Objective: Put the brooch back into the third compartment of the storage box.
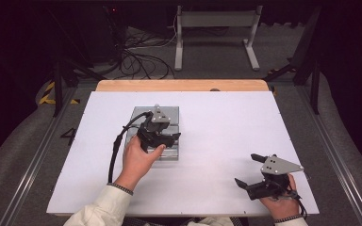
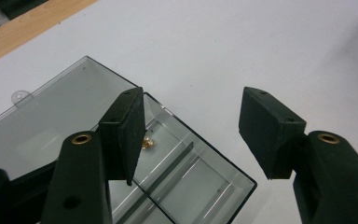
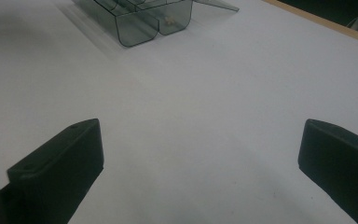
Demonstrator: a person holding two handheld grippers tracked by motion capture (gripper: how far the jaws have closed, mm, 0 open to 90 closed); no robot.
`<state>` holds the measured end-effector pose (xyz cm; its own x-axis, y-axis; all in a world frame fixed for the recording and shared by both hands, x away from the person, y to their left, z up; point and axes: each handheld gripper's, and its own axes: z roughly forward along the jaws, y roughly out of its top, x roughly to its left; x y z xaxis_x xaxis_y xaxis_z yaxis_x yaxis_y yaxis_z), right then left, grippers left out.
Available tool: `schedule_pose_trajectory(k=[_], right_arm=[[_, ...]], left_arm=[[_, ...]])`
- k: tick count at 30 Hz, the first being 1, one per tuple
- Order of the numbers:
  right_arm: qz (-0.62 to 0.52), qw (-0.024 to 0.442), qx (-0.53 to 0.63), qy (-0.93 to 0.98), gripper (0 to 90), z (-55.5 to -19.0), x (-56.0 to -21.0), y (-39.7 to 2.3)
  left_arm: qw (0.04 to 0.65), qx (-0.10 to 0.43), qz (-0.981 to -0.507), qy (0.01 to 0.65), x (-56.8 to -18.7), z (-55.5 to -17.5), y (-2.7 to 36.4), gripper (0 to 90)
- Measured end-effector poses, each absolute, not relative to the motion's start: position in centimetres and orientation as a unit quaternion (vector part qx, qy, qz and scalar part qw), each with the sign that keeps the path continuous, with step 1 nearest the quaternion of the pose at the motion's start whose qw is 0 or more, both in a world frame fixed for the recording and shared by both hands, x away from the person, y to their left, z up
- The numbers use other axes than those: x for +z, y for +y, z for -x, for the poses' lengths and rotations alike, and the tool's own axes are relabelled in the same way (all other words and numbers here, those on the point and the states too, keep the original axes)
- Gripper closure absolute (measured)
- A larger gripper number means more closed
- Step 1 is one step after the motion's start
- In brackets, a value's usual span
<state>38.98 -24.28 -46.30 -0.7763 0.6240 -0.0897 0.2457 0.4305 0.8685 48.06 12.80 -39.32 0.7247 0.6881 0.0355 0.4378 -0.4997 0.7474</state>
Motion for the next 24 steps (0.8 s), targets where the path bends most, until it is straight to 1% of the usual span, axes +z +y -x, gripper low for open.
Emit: schedule_pose_trajectory(k=[9,12,24], right_arm=[[-0.265,0.204,0.462,0.821,0.8,-39.0,-46.3,-24.3],[-0.265,0.203,0.463,0.821,0.8,-39.0,-46.3,-24.3],[-0.266,0.204,0.462,0.821,0.8,-39.0,-46.3,-24.3]], left_arm=[[0.389,0.175,-0.844,0.325,-38.7,-47.1,13.2,37.7],[0.394,0.188,-0.840,0.321,-38.6,-46.6,13.3,34.6],[0.428,0.200,-0.827,0.305,-37.5,-44.4,15.1,26.5]])
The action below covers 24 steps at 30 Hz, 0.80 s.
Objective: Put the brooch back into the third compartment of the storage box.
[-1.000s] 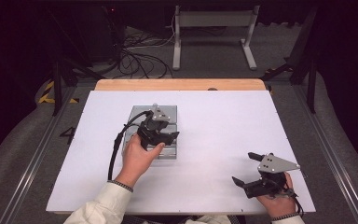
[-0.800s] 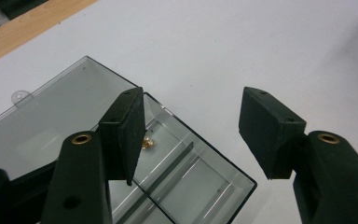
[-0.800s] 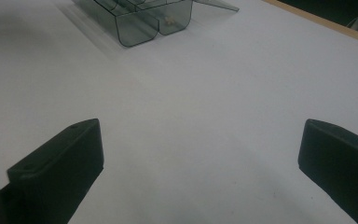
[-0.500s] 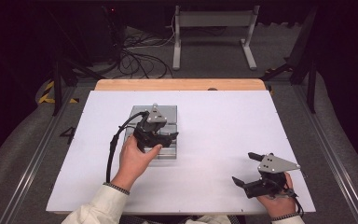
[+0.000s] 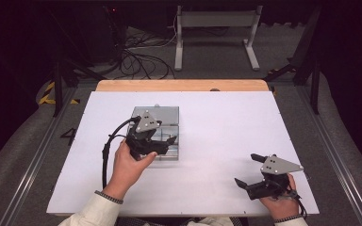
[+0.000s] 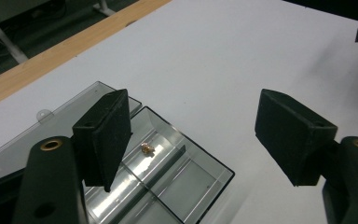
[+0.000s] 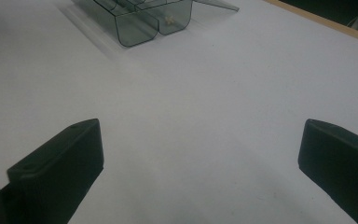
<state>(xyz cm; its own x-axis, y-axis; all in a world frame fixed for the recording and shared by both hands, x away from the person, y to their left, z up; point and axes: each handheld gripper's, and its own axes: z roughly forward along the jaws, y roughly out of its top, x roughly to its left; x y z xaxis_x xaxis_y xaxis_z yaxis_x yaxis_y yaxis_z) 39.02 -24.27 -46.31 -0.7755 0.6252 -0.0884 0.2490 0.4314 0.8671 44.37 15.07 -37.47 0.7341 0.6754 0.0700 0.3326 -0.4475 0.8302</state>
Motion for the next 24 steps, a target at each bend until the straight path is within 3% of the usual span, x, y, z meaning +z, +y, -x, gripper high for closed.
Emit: schedule_pose_trajectory(k=[24], right_arm=[[-0.265,0.204,0.462,0.821,0.8,-39.0,-46.3,-24.2]], left_arm=[[0.465,0.225,-0.797,0.312,-38.4,-40.2,19.3,24.5]])
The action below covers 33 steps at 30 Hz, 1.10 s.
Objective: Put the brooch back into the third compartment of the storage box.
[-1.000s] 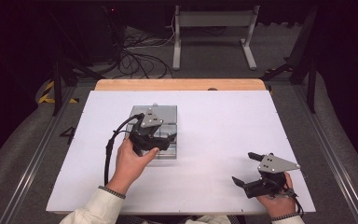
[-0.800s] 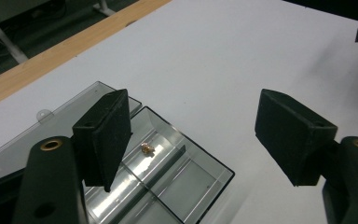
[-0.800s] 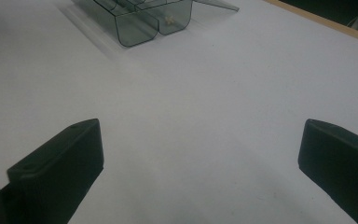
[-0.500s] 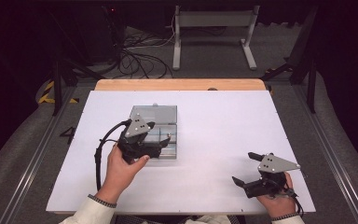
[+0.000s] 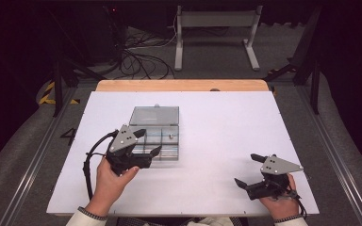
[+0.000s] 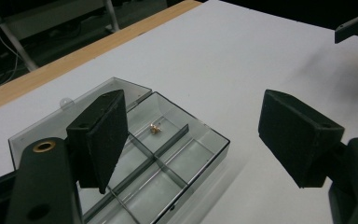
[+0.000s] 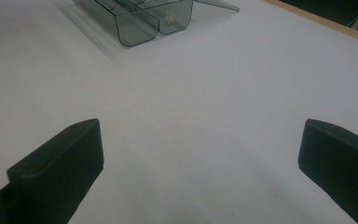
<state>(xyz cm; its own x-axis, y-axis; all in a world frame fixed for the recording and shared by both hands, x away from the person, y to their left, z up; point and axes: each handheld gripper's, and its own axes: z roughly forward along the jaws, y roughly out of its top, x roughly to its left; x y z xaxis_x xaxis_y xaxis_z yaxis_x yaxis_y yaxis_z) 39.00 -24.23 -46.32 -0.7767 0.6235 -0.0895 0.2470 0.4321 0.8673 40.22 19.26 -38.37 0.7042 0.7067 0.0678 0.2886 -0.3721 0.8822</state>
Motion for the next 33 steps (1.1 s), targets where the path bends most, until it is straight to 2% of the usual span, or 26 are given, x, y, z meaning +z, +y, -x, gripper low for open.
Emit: schedule_pose_trajectory(k=[24,33], right_arm=[[-0.265,0.202,0.460,0.823,0.8,-39.0,-46.4,-24.1],[-0.266,0.201,0.460,0.823,0.8,-39.0,-46.4,-24.1]], left_arm=[[0.488,0.258,-0.759,0.344,-42.4,-36.5,24.3,22.4],[0.493,0.256,-0.754,0.351,-44.1,-36.0,25.9,19.7]])
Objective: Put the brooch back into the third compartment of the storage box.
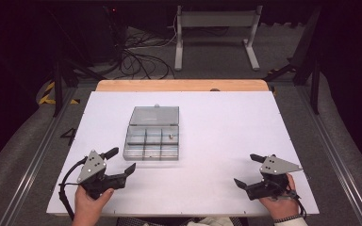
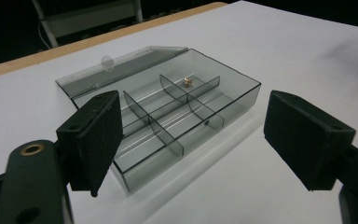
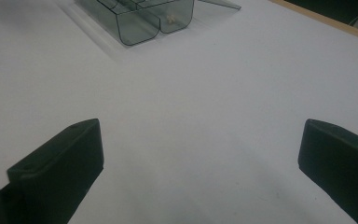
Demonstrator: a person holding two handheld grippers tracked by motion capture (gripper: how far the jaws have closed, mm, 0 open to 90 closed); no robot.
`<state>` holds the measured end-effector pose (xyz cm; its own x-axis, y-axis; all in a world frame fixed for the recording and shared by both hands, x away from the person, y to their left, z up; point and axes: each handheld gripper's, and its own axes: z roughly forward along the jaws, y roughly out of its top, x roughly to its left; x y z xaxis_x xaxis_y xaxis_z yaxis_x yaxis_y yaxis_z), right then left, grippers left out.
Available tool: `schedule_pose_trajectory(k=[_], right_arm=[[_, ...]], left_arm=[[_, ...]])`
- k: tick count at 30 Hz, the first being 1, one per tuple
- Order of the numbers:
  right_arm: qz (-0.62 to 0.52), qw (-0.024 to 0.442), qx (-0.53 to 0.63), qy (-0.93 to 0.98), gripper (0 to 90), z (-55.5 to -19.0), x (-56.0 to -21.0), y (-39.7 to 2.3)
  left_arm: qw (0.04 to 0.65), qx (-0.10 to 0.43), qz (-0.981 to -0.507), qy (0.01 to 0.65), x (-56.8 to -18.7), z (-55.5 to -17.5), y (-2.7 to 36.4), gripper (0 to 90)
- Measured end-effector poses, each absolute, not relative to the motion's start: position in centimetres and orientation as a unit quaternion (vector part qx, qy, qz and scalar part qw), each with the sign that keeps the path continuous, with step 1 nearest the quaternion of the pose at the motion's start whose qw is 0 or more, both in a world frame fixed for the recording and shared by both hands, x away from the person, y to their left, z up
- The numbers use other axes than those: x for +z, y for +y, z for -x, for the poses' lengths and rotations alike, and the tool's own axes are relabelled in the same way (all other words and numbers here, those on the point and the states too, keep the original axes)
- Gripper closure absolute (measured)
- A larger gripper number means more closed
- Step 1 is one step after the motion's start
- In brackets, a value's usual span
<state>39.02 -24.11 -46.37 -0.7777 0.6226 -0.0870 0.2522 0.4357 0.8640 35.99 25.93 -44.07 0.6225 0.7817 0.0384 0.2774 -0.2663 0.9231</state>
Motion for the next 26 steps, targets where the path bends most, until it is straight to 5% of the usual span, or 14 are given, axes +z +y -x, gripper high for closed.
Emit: schedule_pose_trajectory(k=[26], right_arm=[[-0.264,0.204,0.464,0.821,0.7,-39.0,-46.3,-24.2]], left_arm=[[0.480,0.230,-0.759,0.375,-46.7,-36.1,28.2,11.5]])
